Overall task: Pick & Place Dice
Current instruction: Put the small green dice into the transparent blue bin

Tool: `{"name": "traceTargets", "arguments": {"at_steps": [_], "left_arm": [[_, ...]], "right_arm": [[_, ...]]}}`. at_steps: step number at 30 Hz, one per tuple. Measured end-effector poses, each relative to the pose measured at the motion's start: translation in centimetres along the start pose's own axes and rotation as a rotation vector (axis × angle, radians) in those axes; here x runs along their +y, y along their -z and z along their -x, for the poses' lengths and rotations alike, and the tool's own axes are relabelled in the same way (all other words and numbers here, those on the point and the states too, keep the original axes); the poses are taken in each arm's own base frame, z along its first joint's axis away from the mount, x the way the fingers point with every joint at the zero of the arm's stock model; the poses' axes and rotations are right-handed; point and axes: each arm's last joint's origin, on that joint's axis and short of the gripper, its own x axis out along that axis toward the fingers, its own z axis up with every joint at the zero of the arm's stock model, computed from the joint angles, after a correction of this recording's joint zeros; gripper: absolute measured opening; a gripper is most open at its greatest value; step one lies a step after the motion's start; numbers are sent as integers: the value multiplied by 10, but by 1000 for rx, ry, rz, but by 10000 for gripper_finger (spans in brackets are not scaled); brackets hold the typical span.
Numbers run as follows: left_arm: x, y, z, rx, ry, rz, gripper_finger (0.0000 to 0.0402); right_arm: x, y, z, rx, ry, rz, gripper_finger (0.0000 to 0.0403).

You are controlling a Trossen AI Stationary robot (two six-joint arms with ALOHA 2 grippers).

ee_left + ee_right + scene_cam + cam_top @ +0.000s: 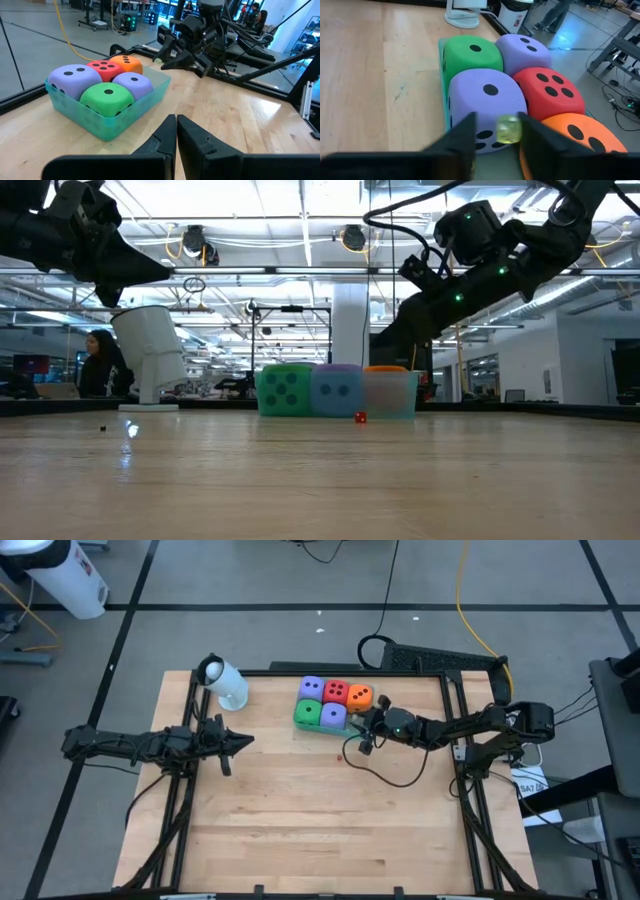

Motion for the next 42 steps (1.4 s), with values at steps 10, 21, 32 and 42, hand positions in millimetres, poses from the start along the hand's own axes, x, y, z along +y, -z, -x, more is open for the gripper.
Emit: {"name": "traceTargets", "arguments": {"at_steps": [10,21,32,42], "left_arm": [[0,0,0,0,0,0,21],[-5,-2,-11,-7,16,226,21],[-9,-4,-62,-58,-78,224,3],[-5,-36,-137,29,-100,183,2]], "right_arm": [[0,0,0,2,2,-24,387],[1,1,0,5,-41,-24,382],[1,-2,-1,-43,-139,113,382],[-2,-2,-1,-77,-253,141,382]]}}
